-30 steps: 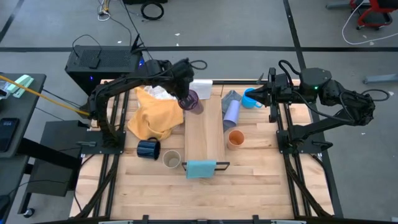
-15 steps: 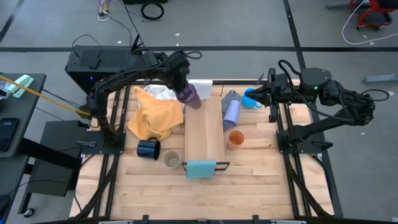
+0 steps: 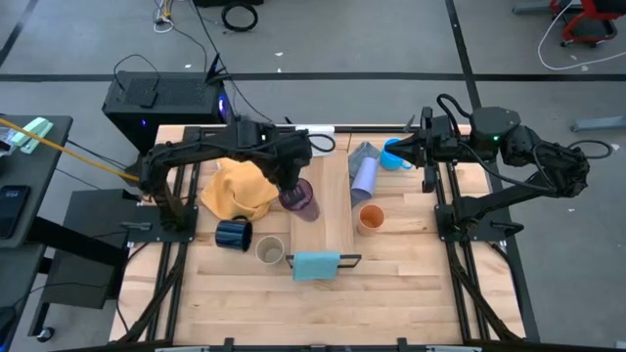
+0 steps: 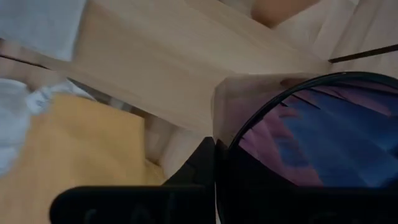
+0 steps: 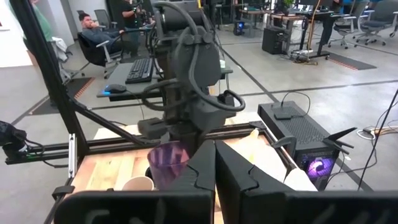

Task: Stack small to large cups/mugs on shelf
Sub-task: Put the violet cup on the shelf, then put the orange cup on the shelf

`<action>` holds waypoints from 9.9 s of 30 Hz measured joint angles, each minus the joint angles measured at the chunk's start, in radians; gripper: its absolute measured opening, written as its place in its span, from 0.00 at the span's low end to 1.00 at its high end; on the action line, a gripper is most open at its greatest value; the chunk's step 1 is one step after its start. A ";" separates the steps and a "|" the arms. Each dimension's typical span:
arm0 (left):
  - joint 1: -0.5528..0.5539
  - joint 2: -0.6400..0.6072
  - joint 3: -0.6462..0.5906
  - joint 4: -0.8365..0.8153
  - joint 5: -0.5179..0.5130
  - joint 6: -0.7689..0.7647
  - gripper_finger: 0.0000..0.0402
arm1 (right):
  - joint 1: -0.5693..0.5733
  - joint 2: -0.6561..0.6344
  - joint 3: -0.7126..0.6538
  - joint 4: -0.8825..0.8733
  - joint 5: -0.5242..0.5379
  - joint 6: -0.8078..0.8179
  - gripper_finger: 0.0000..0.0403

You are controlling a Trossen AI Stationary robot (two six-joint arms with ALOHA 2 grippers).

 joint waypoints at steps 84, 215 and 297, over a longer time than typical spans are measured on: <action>0.375 0.218 0.001 0.075 0.052 -0.213 0.03 | 0.041 0.018 0.000 0.023 0.000 0.016 0.02; 0.365 0.288 0.135 0.040 -0.017 -0.082 0.20 | 0.054 0.018 0.000 0.027 0.001 0.016 0.02; -0.251 0.007 0.308 0.721 -0.177 0.275 0.42 | 0.051 0.011 0.000 0.005 0.001 -0.023 0.02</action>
